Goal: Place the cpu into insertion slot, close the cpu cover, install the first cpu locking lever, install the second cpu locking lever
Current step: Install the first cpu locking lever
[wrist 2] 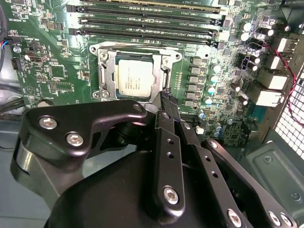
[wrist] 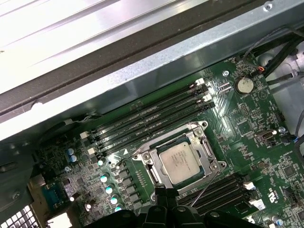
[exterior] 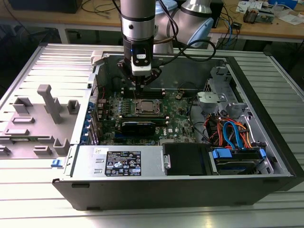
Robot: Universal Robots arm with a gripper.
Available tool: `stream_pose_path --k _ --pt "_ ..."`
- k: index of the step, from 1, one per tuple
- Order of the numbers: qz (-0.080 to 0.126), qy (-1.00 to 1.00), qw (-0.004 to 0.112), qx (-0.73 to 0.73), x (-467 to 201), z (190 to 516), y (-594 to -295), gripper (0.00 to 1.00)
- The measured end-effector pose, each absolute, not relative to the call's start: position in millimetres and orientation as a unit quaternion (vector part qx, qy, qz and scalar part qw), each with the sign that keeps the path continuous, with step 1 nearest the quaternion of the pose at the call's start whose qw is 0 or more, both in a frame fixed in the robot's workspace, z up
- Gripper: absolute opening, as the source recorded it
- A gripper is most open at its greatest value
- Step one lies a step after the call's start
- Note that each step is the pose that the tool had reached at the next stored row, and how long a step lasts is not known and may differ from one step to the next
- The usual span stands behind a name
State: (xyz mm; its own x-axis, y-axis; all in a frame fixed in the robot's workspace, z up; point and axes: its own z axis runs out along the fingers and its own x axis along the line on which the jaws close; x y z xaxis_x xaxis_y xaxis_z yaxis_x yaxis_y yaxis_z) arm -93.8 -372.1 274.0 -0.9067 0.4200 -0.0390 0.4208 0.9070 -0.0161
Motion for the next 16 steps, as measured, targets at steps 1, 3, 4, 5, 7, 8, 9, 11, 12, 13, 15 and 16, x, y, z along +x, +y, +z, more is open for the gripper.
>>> stream_pose_path --k 1,3,4,5,7,8,9,11,12,13,15,16 --pt "-0.012 0.976 0.017 0.215 -93.9 274.0 -372.1 0.11" --pt "-0.012 0.976 0.017 0.215 -93.9 274.0 -372.1 0.11" --pt "-0.012 0.976 0.017 0.215 -93.9 274.0 -372.1 0.11" --pt "-0.012 0.976 0.017 0.215 -93.9 274.0 -372.1 0.11" --pt "-0.012 0.978 0.017 0.208 -96.4 274.0 -372.2 0.11" --pt "-0.012 0.978 0.017 0.206 -97.7 273.9 -372.1 0.11" --pt "-0.012 0.979 0.017 0.203 -99.3 274.0 -372.1 0.11" --pt "-0.012 0.98 0.018 0.2 -102.3 274.0 -372.1 0.11" --pt "-0.012 0.98 0.018 0.197 -104.3 274.0 -372.1 0.11" --pt "-0.012 0.981 0.018 0.195 -105.7 273.9 -372.1 0.11" --pt "-0.011 0.982 0.018 0.189 -108.7 273.7 -372.1 0.11" --pt "-0.011 0.982 0.018 0.187 -109.7 273.6 -372.1 0.11"
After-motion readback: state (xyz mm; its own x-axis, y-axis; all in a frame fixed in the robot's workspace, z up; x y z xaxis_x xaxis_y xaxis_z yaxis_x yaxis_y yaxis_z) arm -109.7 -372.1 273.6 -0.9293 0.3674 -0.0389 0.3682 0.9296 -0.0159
